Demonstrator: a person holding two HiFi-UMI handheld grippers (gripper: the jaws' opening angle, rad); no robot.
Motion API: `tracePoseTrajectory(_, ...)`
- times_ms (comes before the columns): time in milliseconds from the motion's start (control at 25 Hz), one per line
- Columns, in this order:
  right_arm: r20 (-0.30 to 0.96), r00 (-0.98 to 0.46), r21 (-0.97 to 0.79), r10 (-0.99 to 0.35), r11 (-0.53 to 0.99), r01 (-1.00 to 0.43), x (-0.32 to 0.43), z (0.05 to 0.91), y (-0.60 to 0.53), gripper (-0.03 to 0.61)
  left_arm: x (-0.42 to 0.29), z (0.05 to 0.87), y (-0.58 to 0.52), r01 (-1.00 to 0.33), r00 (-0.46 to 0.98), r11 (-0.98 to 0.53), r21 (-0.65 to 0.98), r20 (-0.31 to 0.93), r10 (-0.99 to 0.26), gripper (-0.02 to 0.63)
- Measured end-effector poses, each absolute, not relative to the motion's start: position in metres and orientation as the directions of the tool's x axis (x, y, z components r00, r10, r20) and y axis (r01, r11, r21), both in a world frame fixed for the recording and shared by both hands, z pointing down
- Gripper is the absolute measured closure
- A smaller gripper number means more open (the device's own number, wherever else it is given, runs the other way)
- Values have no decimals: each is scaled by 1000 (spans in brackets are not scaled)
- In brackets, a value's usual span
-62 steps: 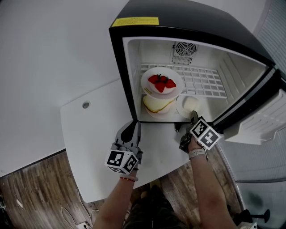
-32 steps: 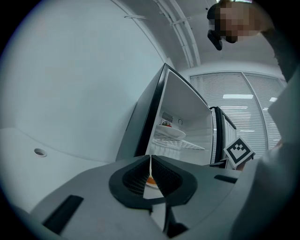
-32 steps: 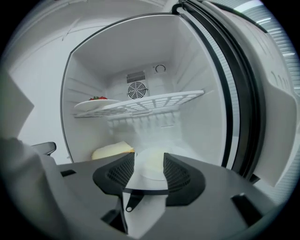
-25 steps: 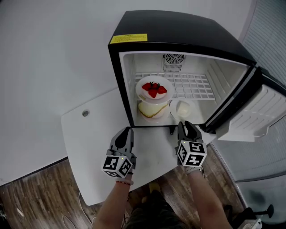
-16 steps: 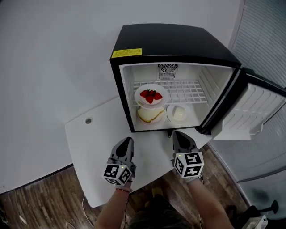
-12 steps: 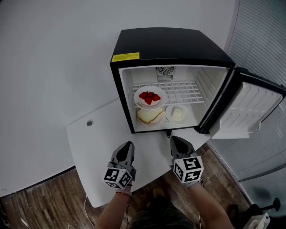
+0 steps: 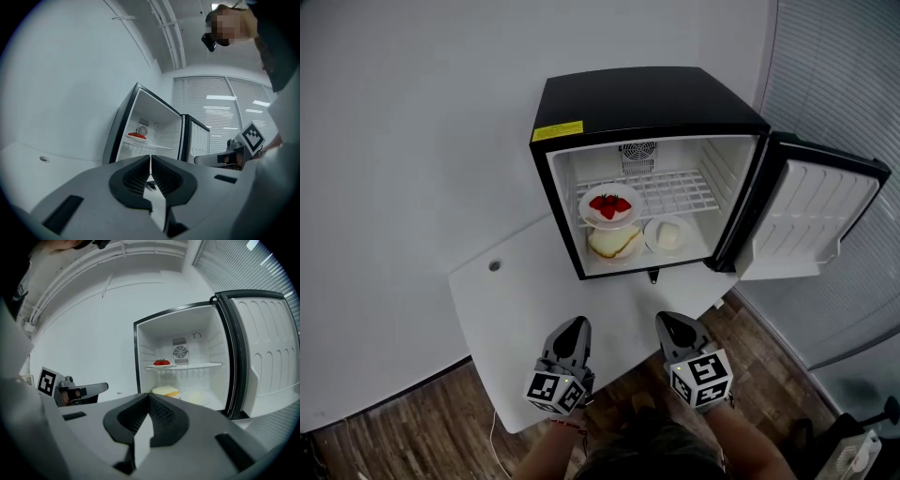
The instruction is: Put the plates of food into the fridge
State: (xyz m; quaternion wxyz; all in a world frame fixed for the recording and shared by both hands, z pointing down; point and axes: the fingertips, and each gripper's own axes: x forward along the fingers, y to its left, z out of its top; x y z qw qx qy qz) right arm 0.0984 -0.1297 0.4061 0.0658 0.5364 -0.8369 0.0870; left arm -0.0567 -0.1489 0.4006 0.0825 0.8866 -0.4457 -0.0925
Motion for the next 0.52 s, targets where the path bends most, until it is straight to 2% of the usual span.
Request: tracePoseTrajectory(520, 189, -383, -105, -904, 370, -923, 109, 400, -80, 574, -58, 383, -105, -750, 595, -604, 271, -123, -794, 598)
